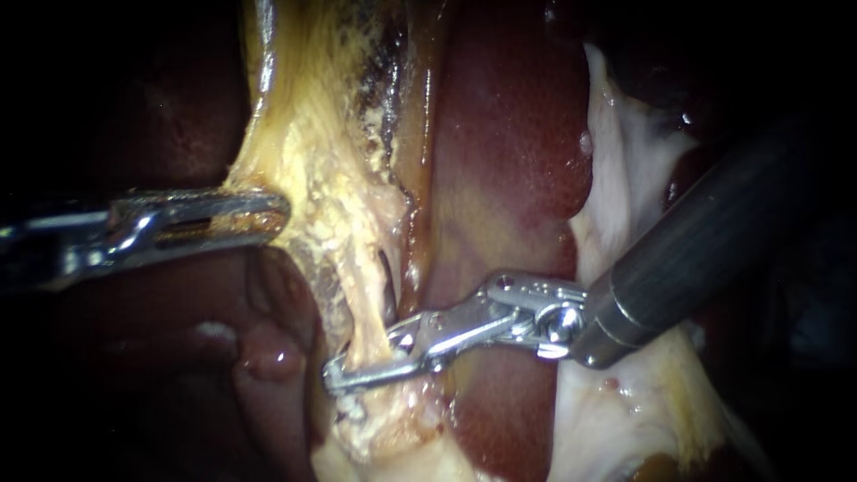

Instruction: Going back second clip left tube

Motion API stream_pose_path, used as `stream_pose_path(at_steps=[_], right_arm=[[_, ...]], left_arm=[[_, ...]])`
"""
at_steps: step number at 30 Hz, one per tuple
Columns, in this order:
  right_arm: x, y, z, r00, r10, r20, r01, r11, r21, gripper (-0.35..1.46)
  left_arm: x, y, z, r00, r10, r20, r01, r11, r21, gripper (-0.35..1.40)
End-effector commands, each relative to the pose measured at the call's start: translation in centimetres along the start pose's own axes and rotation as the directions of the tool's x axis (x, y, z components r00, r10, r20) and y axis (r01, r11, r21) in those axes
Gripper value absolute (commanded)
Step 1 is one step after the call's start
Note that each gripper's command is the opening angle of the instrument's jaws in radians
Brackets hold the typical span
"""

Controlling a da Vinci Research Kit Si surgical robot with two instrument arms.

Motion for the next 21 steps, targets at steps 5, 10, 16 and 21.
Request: stream_pose_path(at_steps=[5, 10, 16, 21], right_arm=[[-0.01, -0.01, -0.01, 1.0, 0.006, 0.01, -0.005, 1.0, -0.014, -0.29], [0.02, -0.01, -0.03, 1.0, 0.005, -0.012, -0.006, 0.997, -0.072, 0.46], [0.13, -0.05, -0.18, 0.995, -0.099, -0.02, 0.095, 0.987, -0.126, 0.58], [0.19, -0.14, -0.44, 0.984, -0.177, -0.014, 0.172, 0.973, -0.155, 0.6]], left_arm=[[0.0, 0.0, 0.0, 1.0, 0.0, 0.0, 0.0, 1.0, 0.001, -0.35], [0.0, 0.01, 0.0, 1.0, 0.0, 0.0, 0.0, 1.0, 0.001, -0.35], [0.01, 0.02, -0.01, 1.0, 0.001, 0.0, -0.001, 1.0, 0.002, -0.35], [0.01, 0.03, -0.01, 1.0, 0.001, 0.0, -0.001, 1.0, 0.002, -0.35]])
